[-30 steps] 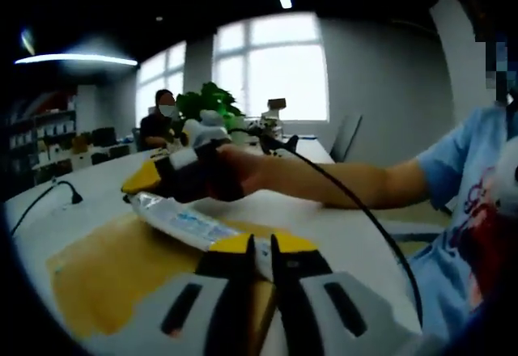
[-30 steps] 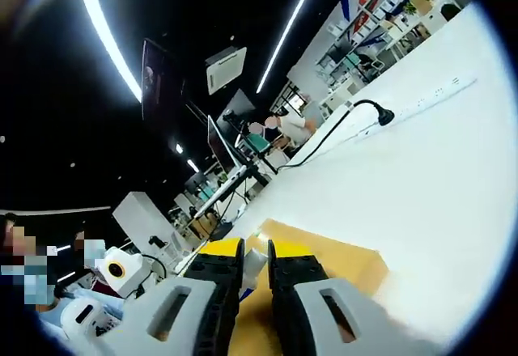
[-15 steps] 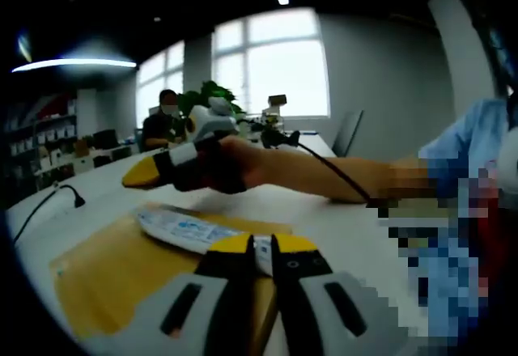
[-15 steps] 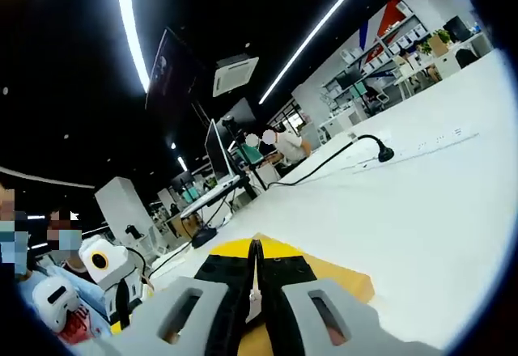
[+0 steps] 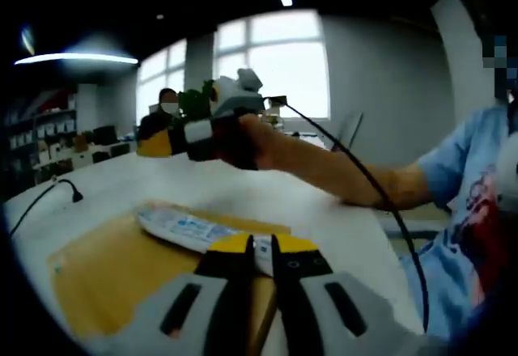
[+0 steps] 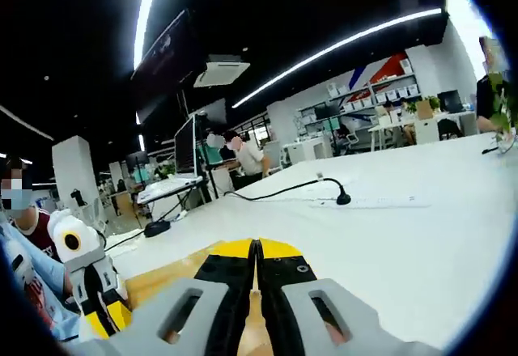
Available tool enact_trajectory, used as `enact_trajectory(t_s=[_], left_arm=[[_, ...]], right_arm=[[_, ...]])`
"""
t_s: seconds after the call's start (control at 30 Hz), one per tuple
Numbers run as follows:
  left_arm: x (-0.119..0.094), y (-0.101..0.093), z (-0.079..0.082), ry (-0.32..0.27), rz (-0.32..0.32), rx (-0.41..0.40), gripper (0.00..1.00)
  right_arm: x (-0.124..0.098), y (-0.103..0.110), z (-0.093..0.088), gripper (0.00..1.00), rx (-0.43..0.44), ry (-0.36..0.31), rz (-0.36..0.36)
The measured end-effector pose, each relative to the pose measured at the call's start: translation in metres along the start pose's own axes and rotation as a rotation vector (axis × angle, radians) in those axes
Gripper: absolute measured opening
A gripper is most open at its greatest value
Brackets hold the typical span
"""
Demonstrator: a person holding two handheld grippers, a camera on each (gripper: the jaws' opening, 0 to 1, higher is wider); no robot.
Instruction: Pick up the toothpaste unscrew the cap squeeze it onto the small board screw the cap back on and return it to the table
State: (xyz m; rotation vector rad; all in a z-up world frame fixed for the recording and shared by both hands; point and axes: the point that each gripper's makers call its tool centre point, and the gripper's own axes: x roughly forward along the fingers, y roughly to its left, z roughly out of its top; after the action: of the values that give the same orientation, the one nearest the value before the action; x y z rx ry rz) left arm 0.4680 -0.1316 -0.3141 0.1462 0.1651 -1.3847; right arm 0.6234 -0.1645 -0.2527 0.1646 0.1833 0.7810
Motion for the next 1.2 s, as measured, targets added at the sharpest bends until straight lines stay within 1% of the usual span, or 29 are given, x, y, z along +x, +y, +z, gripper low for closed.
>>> enact_trajectory(t_s=[0.13,0.2,0.3,0.37,0.43,0.47,0.5,0.57,0.6,0.67,0.7,0.77,0.83,0.87,0.9,0.93,0.97,1.03,1.07,1.1,1.13,1.17,1.2], left_arm=[[0.000,0.000,0.000,0.000,0.000,-0.005,0.09],[0.000,0.000,0.000,0.000,0.000,-0.005,0.09],[0.000,0.000,0.000,-0.001,0.000,-0.006,0.09],[0.000,0.000,0.000,0.000,-0.006,-0.004,0.09],[-0.001,0.000,-0.001,-0.001,-0.013,-0.004,0.09],[-0.001,0.000,-0.001,-0.002,-0.014,-0.009,0.09],[-0.001,0.000,-0.001,-0.004,-0.016,-0.019,0.09],[-0.001,0.001,-0.001,-0.006,-0.018,-0.027,0.09],[-0.001,0.001,-0.001,-0.007,-0.018,-0.027,0.09],[-0.002,0.000,-0.001,-0.001,-0.015,-0.018,0.09],[-0.002,0.000,-0.001,0.006,-0.012,-0.005,0.09],[-0.003,-0.001,-0.002,0.016,-0.004,0.022,0.09],[-0.003,-0.002,-0.002,0.023,0.001,0.042,0.09],[-0.003,-0.001,-0.002,0.025,0.003,0.044,0.09],[-0.003,0.000,-0.002,0.023,0.003,0.017,0.09],[-0.003,0.002,-0.002,0.020,-0.001,0.008,0.09],[-0.004,0.002,-0.002,0.018,-0.003,-0.001,0.09],[-0.004,0.001,-0.002,0.017,-0.004,-0.007,0.09],[-0.005,0.001,-0.002,0.020,0.000,-0.002,0.09],[-0.006,0.004,-0.002,0.031,0.031,0.033,0.09],[-0.006,0.005,-0.002,0.038,0.047,0.068,0.09],[-0.006,0.005,-0.003,0.051,0.058,0.116,0.09],[-0.005,0.001,-0.004,0.060,0.056,0.135,0.09]], right_arm=[[-0.017,-0.003,0.015,0.00,-0.024,-0.033,-0.055],[-0.029,-0.007,0.022,0.00,-0.066,-0.042,-0.097],[-0.047,-0.007,0.030,0.00,-0.076,-0.074,-0.142],[-0.059,-0.008,0.041,0.00,-0.103,-0.099,-0.173],[-0.068,-0.001,0.049,0.00,-0.127,-0.114,-0.168],[-0.075,0.002,0.056,0.00,-0.143,-0.131,-0.183],[-0.087,0.005,0.067,0.00,-0.164,-0.176,-0.208],[-0.105,0.012,0.073,0.00,-0.181,-0.216,-0.229],[-0.112,0.009,0.075,0.00,-0.137,-0.221,-0.261],[-0.117,0.024,0.079,0.00,-0.206,-0.208,-0.228],[-0.121,0.033,0.077,0.00,-0.211,-0.188,-0.218],[-0.135,0.045,0.082,0.00,-0.238,-0.195,-0.224],[-0.152,0.051,0.087,0.00,-0.252,-0.222,-0.258],[-0.157,0.053,0.088,0.00,-0.260,-0.225,-0.269],[-0.164,0.054,0.089,0.00,-0.280,-0.221,-0.292],[-0.172,0.053,0.092,0.00,-0.303,-0.226,-0.322],[-0.181,0.051,0.095,0.00,-0.311,-0.245,-0.362],[-0.191,0.051,0.099,0.00,-0.318,-0.264,-0.395],[-0.193,0.054,0.100,0.00,-0.328,-0.273,-0.390],[-0.194,0.059,0.101,0.00,-0.337,-0.288,-0.363],[-0.192,0.065,0.098,0.00,-0.317,-0.277,-0.319],[-0.192,0.069,0.096,0.00,-0.300,-0.274,-0.292],[-0.194,0.071,0.099,0.01,-0.303,-0.293,-0.286]])
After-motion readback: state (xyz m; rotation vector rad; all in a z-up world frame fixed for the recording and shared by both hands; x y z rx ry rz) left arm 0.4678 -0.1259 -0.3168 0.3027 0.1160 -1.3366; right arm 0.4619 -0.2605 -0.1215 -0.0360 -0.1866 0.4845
